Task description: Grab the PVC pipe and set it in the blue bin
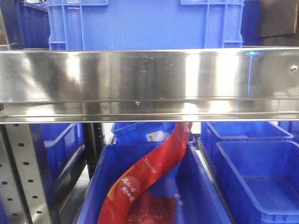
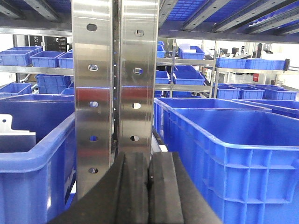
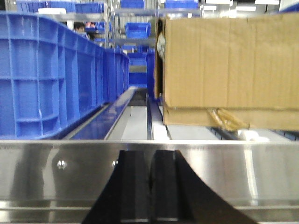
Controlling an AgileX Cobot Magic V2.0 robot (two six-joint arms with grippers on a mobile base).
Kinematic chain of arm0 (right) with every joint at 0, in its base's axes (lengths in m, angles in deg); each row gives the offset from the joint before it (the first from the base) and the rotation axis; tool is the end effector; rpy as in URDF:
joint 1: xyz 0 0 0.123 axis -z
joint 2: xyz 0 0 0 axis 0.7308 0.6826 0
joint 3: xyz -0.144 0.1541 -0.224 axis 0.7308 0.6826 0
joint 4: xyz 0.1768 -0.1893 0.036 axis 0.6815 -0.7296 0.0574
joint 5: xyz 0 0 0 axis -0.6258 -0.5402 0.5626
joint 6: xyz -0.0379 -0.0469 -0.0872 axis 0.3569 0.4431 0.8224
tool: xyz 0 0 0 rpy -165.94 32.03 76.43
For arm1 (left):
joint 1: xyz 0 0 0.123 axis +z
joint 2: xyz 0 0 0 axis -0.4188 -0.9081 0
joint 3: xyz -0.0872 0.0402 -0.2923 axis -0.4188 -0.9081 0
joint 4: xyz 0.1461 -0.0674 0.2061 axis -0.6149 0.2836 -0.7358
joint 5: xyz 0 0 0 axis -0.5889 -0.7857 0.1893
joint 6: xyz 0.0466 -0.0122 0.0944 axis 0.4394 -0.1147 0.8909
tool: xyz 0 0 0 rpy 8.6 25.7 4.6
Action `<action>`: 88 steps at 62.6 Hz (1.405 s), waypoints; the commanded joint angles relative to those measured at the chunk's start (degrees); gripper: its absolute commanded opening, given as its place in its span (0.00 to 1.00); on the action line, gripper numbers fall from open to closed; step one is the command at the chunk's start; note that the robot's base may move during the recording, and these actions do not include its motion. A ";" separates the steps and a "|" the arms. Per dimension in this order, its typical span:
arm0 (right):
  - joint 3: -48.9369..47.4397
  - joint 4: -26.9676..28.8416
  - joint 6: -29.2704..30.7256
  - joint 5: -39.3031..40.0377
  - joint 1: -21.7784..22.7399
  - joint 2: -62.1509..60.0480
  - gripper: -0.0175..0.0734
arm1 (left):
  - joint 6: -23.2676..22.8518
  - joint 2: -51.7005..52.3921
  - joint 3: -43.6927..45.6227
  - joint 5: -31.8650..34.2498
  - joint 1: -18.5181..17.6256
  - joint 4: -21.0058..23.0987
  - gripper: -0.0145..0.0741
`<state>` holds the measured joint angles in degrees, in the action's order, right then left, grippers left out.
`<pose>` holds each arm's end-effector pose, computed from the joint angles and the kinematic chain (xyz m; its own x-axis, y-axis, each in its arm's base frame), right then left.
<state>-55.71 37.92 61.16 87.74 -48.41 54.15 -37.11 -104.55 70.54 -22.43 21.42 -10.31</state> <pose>0.0585 0.0015 0.2140 0.0767 0.0489 -0.9959 -0.0294 0.9985 0.0468 0.0947 -0.0067 0.3841 0.1302 -0.0269 -0.9911 0.0711 0.9973 -0.0177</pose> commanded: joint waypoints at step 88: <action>0.06 -0.86 0.17 3.37 0.32 -0.21 0.01 | 0.18 0.28 0.03 0.95 0.36 -0.08 0.04</action>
<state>-55.59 37.43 61.16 89.77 -48.41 54.15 -37.11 -104.55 70.54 -22.43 21.42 -10.31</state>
